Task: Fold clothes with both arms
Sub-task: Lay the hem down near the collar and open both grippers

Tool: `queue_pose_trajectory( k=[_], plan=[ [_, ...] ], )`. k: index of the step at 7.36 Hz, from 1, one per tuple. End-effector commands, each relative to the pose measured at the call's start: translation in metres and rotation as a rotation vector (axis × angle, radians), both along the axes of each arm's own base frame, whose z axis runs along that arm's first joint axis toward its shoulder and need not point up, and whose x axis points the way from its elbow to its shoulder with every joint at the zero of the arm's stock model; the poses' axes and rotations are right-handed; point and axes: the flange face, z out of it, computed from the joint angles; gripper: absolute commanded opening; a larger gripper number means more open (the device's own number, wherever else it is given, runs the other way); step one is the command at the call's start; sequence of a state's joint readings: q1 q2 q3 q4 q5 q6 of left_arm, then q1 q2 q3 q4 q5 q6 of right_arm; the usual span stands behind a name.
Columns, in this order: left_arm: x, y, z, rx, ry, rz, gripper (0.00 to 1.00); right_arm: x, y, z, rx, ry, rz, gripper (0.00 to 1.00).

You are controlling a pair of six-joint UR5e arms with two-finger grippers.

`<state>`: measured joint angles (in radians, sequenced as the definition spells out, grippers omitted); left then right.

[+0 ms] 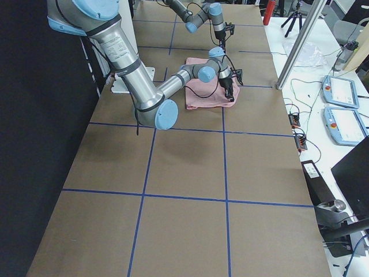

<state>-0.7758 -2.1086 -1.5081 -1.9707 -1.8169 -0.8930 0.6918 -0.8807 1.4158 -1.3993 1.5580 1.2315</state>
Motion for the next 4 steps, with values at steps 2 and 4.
queue_pose_trajectory(
  k=[2, 4],
  plan=[
    [-0.021, 0.021, -0.008, 0.052, 0.061, 0.006, 1.00, 0.002, -0.003, -0.009, 0.056, 0.018, -0.071, 1.00],
    [-0.060, 0.080, -0.007, 0.073, 0.105, 0.019, 1.00, 0.024, -0.011, -0.007, 0.056, -0.053, -0.164, 1.00]
  ],
)
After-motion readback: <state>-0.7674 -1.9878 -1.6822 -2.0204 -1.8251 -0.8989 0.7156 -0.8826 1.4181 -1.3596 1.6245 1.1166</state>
